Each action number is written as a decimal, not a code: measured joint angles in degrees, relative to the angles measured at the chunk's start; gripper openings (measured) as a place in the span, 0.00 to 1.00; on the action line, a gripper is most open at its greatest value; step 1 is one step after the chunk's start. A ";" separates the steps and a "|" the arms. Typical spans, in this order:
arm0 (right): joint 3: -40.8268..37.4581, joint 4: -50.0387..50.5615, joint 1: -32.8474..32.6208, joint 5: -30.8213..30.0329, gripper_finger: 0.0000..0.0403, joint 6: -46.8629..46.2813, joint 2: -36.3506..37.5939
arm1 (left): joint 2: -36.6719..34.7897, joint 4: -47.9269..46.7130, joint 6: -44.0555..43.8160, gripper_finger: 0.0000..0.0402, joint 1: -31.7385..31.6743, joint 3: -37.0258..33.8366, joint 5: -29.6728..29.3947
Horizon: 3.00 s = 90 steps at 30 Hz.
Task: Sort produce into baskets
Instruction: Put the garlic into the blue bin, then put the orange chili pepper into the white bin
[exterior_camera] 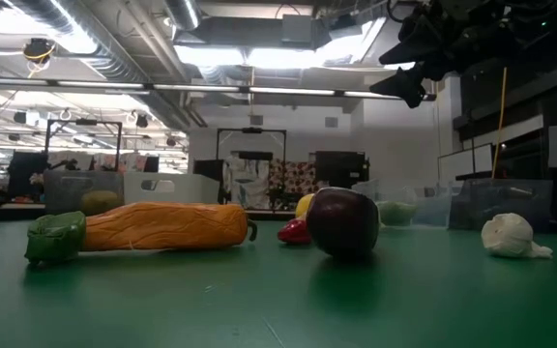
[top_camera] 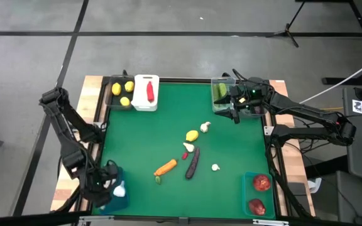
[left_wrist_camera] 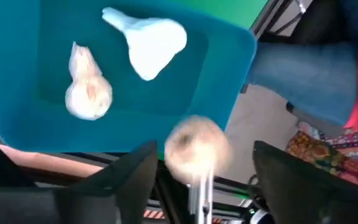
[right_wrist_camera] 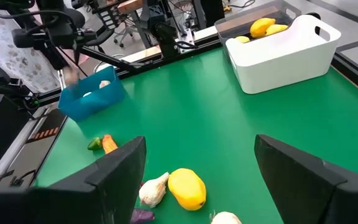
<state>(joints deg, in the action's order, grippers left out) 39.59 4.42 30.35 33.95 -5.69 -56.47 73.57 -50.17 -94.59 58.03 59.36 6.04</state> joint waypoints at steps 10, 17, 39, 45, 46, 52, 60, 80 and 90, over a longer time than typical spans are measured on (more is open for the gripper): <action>-0.02 -0.01 0.00 0.07 0.75 1.18 0.00 | 0.43 -9.12 1.44 0.82 -2.41 -0.01 -2.52; -0.02 0.08 0.00 0.09 0.75 1.18 0.00 | 0.55 -3.75 10.83 0.79 -10.52 -0.01 -33.72; -0.02 6.30 0.02 0.12 0.75 1.41 0.00 | 34.40 31.79 37.82 0.78 -24.45 -0.07 -56.05; -0.02 6.24 0.00 0.13 0.75 1.44 0.00 | 39.28 35.76 39.59 0.78 -24.20 -0.05 -55.22; -0.02 6.25 0.02 0.12 0.75 1.44 0.00 | 39.95 35.86 39.59 0.78 -24.31 -0.05 -53.70; -0.02 6.25 0.02 0.12 0.75 1.45 0.00 | 42.85 36.49 34.92 0.72 -25.17 0.28 -48.96; -0.02 6.21 0.01 0.12 0.75 1.46 0.00 | 38.79 34.94 39.58 0.50 -26.65 -0.16 -49.05; -0.02 6.70 0.02 0.12 0.75 1.46 0.00 | 24.42 29.74 59.88 0.30 -35.27 -0.12 -44.32; -0.02 6.74 0.02 0.14 0.75 1.48 0.00 | 27.08 30.90 60.32 0.67 -34.51 -0.06 -34.13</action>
<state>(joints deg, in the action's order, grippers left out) 39.57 11.16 30.37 34.09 -4.22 -56.47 100.64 -19.27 -34.26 23.52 59.30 -28.09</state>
